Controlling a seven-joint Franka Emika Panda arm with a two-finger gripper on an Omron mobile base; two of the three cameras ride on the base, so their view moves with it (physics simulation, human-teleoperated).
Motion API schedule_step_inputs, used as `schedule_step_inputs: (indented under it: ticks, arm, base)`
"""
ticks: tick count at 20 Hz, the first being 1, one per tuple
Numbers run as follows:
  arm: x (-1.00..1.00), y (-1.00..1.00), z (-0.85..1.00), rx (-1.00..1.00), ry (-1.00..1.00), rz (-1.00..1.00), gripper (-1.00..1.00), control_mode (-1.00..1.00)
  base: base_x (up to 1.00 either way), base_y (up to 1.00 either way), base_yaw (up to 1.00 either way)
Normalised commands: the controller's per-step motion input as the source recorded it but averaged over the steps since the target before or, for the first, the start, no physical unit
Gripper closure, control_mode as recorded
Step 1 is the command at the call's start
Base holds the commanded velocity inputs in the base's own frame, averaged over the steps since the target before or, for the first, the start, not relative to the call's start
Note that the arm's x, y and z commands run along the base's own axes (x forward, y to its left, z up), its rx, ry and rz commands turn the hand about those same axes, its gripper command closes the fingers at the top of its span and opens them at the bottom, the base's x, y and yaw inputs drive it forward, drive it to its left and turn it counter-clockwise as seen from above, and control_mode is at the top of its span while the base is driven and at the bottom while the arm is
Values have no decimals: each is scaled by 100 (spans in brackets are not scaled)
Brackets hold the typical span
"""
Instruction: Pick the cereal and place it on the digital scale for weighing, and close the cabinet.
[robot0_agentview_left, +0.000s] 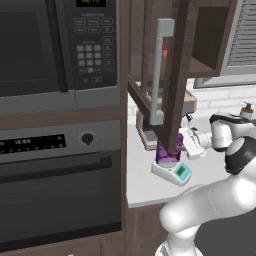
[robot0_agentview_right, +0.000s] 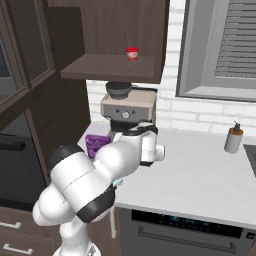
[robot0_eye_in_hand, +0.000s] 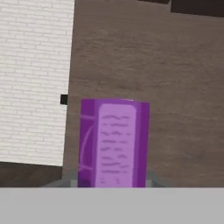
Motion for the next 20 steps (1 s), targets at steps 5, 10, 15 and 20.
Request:
schedule_step_inputs:
  ticks: [5, 10, 15, 20]
  arm:
    - [13, 0, -14, 0, -1, 0, 100, -100]
    - [-6, 0, -3, 0, -5, 0, 100, -100]
    - [-16, 0, -3, 0, -7, 0, -100, -100]
    - [0, 0, 0, 0, -3, 0, -100, -100]
  base:
    - [0, 0, 0]
    - [0, 0, 0]
    - [0, 0, 0]
    - [0, 0, 0]
